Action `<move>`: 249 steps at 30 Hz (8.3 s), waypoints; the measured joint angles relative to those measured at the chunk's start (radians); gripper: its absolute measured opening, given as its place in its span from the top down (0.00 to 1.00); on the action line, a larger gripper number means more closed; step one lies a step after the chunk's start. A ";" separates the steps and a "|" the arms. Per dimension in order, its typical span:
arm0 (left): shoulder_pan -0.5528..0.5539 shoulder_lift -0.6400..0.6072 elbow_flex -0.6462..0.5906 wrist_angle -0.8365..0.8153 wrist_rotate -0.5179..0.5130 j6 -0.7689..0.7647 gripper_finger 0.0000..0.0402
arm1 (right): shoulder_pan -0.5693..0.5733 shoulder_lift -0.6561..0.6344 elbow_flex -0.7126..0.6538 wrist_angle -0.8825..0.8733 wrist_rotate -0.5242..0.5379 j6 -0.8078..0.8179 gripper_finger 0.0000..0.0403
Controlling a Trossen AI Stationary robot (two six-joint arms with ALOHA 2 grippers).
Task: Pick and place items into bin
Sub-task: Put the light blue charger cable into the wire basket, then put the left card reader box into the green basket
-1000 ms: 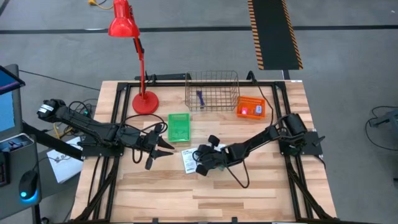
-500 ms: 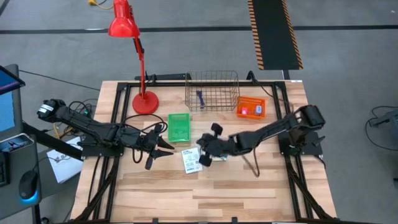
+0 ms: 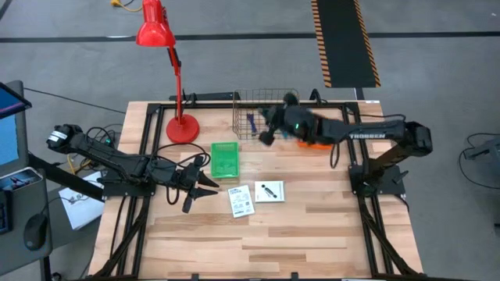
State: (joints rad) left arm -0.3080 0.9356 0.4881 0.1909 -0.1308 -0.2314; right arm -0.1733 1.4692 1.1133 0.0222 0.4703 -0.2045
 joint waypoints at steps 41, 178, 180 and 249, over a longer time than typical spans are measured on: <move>0.000 0.000 0.000 -0.001 0.000 0.000 0.77 | 0.346 0.017 -0.137 -0.443 -0.185 0.398 0.72; -0.271 0.973 0.681 -0.590 -0.350 -0.306 0.77 | 1.074 0.025 -0.354 -0.591 0.653 1.218 0.76; -0.271 0.972 0.681 -0.598 -0.356 -0.322 0.77 | 1.071 0.025 -0.354 -0.570 0.654 1.218 0.76; -0.294 0.967 0.896 -0.753 -0.389 -0.307 0.77 | 0.570 0.581 -0.320 0.721 -0.365 0.353 1.00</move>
State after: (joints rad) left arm -0.6022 1.9022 1.3846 -0.5617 -0.5201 -0.5381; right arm 0.3965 2.0499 0.7929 0.7431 0.1055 0.1485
